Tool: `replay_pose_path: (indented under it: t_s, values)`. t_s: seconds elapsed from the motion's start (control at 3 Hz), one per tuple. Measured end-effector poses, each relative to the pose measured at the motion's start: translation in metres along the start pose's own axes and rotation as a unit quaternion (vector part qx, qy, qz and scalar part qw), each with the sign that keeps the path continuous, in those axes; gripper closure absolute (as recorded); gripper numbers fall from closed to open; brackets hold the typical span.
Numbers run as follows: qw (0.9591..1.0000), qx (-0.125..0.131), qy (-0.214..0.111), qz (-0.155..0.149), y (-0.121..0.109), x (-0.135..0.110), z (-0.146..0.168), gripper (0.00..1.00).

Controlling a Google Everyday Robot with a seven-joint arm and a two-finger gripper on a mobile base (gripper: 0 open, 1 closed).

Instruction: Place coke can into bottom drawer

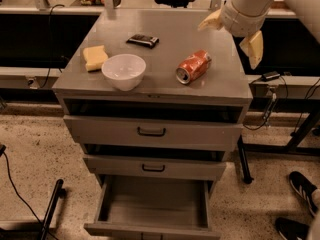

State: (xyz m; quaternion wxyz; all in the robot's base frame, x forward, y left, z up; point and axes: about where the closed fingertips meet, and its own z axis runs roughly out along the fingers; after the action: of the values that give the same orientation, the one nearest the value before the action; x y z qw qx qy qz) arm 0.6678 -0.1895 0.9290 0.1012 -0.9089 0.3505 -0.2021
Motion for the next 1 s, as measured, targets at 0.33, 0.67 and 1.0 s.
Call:
replay_pose_path:
  t_s: [0.33, 0.67, 1.0]
  values:
    - [0.9985, -0.023, -0.049, -0.005, -0.011, -0.02, 0.025, 0.0]
    - [0.995, -0.04, -0.091, -0.007, -0.018, -0.038, 0.05, 0.0]
    - [0.9922, -0.056, -0.111, -0.008, -0.02, -0.05, 0.073, 0.0]
